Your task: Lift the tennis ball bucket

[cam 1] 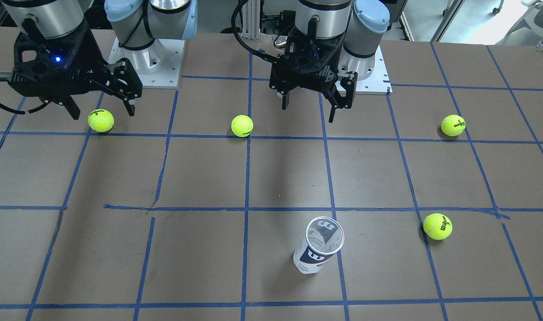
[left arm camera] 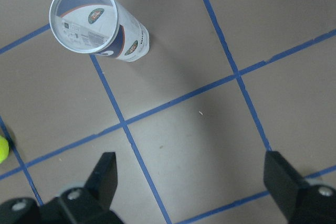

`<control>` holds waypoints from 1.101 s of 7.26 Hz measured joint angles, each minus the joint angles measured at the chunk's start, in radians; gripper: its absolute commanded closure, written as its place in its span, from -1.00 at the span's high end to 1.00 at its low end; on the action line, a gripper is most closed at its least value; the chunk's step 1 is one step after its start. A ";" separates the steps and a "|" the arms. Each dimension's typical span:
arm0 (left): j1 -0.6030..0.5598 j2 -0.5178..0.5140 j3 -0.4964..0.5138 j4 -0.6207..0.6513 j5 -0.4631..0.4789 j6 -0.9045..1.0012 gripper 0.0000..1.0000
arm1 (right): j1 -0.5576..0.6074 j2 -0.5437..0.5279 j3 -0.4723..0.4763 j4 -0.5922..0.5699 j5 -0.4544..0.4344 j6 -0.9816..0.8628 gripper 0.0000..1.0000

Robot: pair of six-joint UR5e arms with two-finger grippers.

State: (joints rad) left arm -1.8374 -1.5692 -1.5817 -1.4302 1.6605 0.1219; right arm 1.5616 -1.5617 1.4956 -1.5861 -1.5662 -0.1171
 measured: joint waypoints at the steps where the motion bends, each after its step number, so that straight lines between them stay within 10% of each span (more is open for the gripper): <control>1: 0.044 0.043 -0.016 -0.040 0.010 0.005 1.00 | 0.000 0.000 0.000 0.000 0.000 0.000 1.00; 8: 0.252 0.069 -0.019 0.032 -0.026 -0.089 1.00 | -0.001 0.000 0.000 0.000 0.000 -0.001 1.00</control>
State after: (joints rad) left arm -1.5850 -1.4999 -1.6010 -1.3978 1.6347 0.0325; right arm 1.5601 -1.5616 1.4956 -1.5861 -1.5662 -0.1181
